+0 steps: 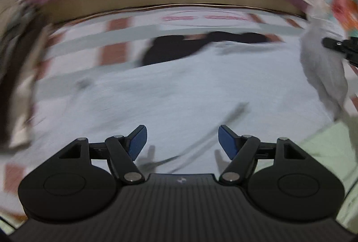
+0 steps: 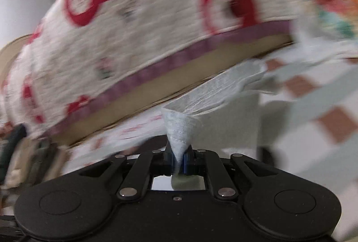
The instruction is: Fold clothes
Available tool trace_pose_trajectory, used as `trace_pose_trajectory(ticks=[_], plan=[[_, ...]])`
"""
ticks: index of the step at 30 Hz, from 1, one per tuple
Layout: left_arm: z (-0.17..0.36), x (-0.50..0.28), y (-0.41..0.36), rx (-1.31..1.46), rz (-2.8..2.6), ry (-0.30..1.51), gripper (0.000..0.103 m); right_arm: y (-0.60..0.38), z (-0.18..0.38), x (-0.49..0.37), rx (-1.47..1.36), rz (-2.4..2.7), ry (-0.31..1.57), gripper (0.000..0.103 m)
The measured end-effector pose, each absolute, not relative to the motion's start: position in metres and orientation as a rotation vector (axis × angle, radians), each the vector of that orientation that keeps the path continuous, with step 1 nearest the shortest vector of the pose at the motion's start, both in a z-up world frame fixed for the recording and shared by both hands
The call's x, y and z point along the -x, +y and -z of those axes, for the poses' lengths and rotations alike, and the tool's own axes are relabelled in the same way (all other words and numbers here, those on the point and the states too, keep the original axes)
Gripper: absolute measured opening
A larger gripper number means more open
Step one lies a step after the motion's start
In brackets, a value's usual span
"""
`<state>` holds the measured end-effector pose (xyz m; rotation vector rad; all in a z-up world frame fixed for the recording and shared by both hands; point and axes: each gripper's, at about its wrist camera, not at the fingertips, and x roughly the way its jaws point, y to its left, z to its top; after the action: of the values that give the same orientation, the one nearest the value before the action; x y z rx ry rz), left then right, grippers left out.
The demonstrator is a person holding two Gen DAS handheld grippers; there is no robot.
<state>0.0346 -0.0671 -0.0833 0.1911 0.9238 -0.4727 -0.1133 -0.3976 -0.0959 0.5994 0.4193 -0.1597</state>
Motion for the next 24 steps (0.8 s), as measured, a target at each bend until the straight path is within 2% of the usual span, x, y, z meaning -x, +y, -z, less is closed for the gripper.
trace_pose_trajectory(ticks=[5,8,12,19,24], plan=[[0.093,-0.048,0.005,-0.301,0.317,0.993,0.07,-0.307,0.058,0.051,-0.554,-0.224,0.43,0.011],[0.103,-0.054,0.048,-0.128,0.282,1.027,0.07,-0.24,0.06,0.024,-0.478,-0.42,0.496,0.011],[0.119,-0.063,0.09,0.167,0.182,1.058,0.07,-0.162,0.095,-0.001,-0.239,-0.489,0.667,0.011],[0.124,-0.066,0.101,0.199,0.176,1.036,0.07,-0.163,0.127,-0.008,-0.335,-0.458,0.789,0.011],[0.108,-0.067,0.101,0.201,0.197,0.896,0.068,-0.166,0.12,-0.013,-0.415,-0.465,0.784,0.011]])
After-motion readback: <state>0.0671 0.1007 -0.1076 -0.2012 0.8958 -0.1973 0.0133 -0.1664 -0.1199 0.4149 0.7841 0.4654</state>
